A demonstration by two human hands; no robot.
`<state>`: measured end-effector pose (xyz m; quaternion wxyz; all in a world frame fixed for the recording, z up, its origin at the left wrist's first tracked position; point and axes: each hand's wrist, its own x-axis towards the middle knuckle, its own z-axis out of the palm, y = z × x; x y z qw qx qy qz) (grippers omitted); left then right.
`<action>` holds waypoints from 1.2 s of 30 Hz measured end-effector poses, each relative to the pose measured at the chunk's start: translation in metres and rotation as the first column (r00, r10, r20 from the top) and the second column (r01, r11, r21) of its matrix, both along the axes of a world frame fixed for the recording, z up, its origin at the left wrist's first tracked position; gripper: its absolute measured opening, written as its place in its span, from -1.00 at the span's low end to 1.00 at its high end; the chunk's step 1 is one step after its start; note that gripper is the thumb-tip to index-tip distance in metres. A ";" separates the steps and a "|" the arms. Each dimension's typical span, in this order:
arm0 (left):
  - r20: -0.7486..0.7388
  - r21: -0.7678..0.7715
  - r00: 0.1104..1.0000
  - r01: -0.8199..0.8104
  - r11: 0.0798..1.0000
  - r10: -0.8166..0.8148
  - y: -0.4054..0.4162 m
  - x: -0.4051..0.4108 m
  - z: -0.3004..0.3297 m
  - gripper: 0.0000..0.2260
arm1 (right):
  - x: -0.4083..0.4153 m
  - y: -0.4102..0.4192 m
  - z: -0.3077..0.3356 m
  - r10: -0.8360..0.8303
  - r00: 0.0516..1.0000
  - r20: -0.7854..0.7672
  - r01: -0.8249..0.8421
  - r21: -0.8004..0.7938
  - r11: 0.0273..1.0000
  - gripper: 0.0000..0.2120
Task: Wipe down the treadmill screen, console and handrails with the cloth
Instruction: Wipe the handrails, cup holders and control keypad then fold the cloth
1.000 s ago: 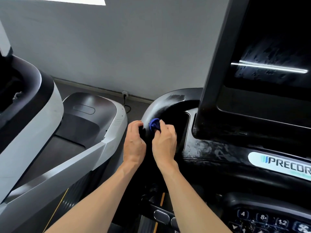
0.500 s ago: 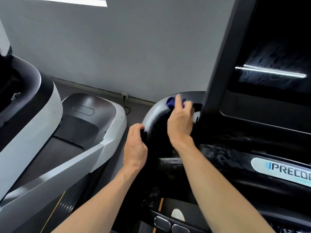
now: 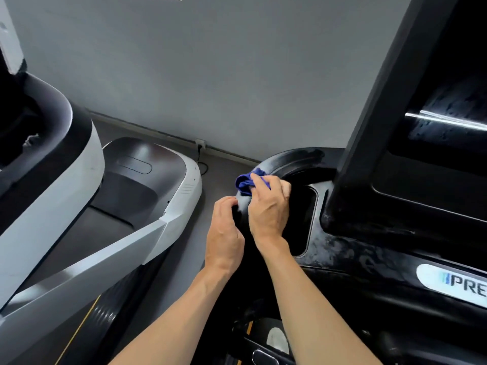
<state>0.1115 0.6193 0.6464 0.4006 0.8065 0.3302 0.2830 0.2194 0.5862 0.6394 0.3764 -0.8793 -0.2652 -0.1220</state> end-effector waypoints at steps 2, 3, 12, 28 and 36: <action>0.033 -0.016 0.999 0.002 1.000 -0.002 -0.001 0.000 0.003 -0.60 | -0.023 -0.019 -0.003 0.091 0.996 -0.020 -0.092 -0.009 0.996 -0.70; 0.034 -0.008 0.999 0.003 1.000 -0.003 -0.001 0.000 0.004 -0.61 | -0.024 -0.030 -0.002 0.157 0.987 0.031 -0.156 -0.037 0.987 -0.69; -0.016 0.003 1.000 -0.022 1.000 0.022 0.000 0.001 0.000 -0.56 | 0.115 -0.015 0.013 -0.223 0.928 0.300 0.274 -0.142 0.951 -0.78; -0.067 -0.035 0.998 0.017 0.999 -0.019 -0.013 -0.043 0.006 -0.62 | -0.043 -0.053 0.003 0.227 0.957 -0.182 -0.224 0.040 0.974 -0.76; -0.233 0.152 0.972 0.042 0.988 -0.006 -0.042 -0.086 -0.007 -0.48 | -0.049 -0.073 0.004 0.349 0.934 -0.071 -0.347 0.042 0.937 -0.66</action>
